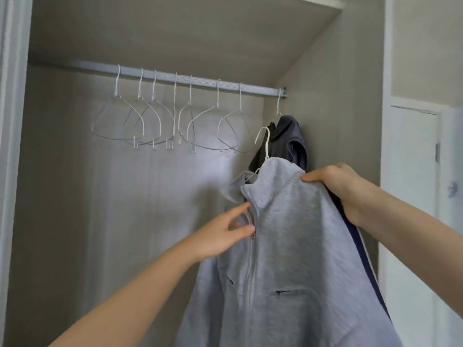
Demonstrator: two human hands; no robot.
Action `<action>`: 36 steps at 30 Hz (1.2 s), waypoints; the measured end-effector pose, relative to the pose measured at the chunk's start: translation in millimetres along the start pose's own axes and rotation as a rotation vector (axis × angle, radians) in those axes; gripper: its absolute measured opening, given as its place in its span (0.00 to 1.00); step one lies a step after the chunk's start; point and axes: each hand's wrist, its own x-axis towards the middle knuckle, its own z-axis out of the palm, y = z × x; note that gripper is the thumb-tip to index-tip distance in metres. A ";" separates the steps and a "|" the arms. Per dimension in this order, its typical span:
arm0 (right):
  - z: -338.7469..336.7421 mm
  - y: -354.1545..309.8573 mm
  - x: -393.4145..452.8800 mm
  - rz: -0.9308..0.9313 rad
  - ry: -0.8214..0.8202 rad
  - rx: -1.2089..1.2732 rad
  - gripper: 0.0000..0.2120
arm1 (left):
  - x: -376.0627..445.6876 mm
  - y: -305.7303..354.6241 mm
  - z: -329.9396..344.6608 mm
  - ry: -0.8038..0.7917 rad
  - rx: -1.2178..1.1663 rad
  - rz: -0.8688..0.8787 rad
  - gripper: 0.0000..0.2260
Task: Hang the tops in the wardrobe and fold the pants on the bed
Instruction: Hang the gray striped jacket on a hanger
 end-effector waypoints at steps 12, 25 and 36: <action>65.2 -76.5 46.0 -0.258 0.262 -0.132 0.14 | -0.5 72.1 69.9 0.164 -0.029 0.170 0.57; 100.0 -121.1 135.6 -0.393 0.353 -0.200 0.17 | 68.9 20.6 9.1 0.597 0.304 0.121 0.35; 127.2 -114.0 228.9 -0.320 0.312 -0.233 0.18 | 140.2 -31.1 -19.2 0.526 0.487 0.028 0.17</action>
